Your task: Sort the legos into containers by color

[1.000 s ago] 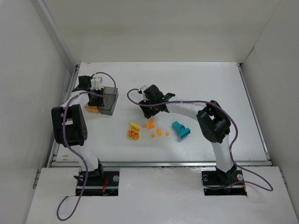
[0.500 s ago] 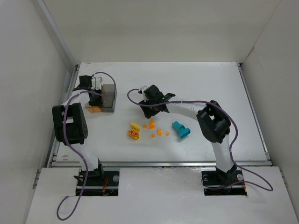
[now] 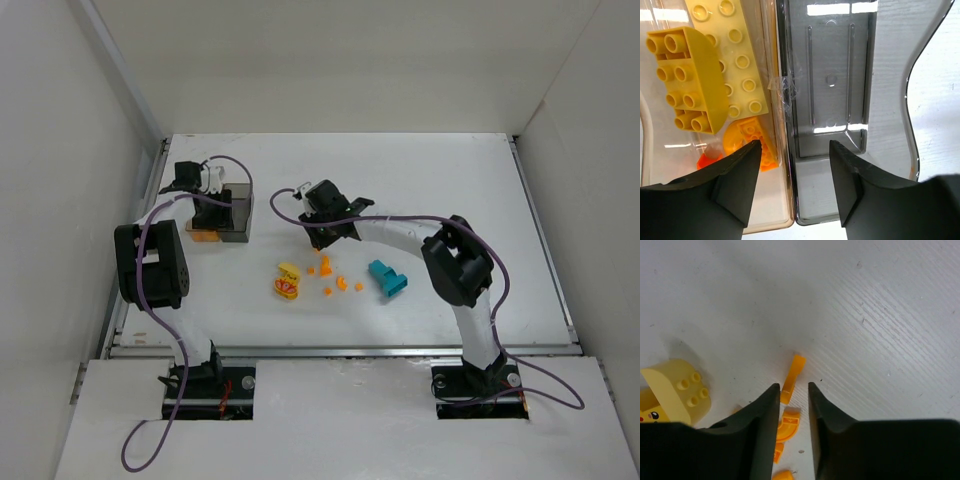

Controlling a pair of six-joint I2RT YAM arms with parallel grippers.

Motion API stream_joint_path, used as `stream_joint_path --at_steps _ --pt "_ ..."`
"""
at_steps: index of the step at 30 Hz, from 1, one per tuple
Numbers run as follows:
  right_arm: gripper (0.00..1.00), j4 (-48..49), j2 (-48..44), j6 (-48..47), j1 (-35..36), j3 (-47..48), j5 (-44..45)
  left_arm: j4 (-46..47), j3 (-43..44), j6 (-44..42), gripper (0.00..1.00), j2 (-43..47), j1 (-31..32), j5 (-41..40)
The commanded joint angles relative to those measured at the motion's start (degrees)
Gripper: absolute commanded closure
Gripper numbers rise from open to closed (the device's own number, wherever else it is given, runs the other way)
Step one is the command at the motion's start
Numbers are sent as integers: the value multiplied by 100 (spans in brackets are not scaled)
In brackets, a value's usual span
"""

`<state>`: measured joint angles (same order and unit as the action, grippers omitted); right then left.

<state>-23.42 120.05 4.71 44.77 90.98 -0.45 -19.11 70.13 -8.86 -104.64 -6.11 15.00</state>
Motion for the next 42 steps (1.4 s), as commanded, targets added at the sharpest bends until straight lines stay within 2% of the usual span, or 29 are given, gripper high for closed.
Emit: stream_joint_path --at_steps 1,9,14,17,18,20,22,24,26,27,28,29,30,32,34,36,40,42 --pt "71 -13 97 -49 75 315 -17 -136 316 -62 46 75 -4 55" --pt "68 -251 309 -102 75 579 -69 -75 432 -607 37 699 233 -226" --pt "67 -312 361 -102 75 579 -131 -22 371 -835 36 1041 233 -296" --pt "75 -312 414 -102 75 632 -131 153 291 -1090 27 1392 233 -471" --pt "87 -312 414 -102 75 632 -131 206 230 -1326 26 1481 285 -472" --pt "100 -312 414 -102 75 632 -70 206 316 -1591 25 1604 286 -525" --pt "100 -312 248 -102 75 632 -69 -125 614 -2107 25 1666 286 -332" --pt "100 -243 81 -102 75 693 -156 -390 852 -2557 25 1780 286 194" --pt "100 -155 -269 -24 -170 850 -735 -820 1212 -3310 25 1841 286 738" --pt "100 -58 -402 47 -293 851 -1042 -987 1353 -3541 25 1842 286 1428" --pt "100 317 -551 143 -424 851 -1793 -1163 1494 -3726 25 1842 286 1818" --pt "100 590 -875 249 -687 686 -2218 -1513 1747 -3902 26 1842 286 2222" --pt "100 915 -1026 476 -802 562 -2623 -1656 1828 -4043 26 1842 286 3053" --pt "100 1696 -1290 584 -970 334 -3483 -2024 1951 -4290 27 1789 364 3787" --pt "100 1954 -1501 567 -971 228 -3847 -2288 1952 -4377 31 1667 531 4446" --pt "100 2244 -1572 566 -971 227 -4348 -2656 2030 -4545 31 1597 916 4651" --pt "100 2527 -1625 479 -971 227 -4938 -2800 2136 -4493 33 1534 1410 5047" --pt "100 2579 -1625 356 -971 227 -5061 -2721 2137 -4353 39 1482 1480 5109"
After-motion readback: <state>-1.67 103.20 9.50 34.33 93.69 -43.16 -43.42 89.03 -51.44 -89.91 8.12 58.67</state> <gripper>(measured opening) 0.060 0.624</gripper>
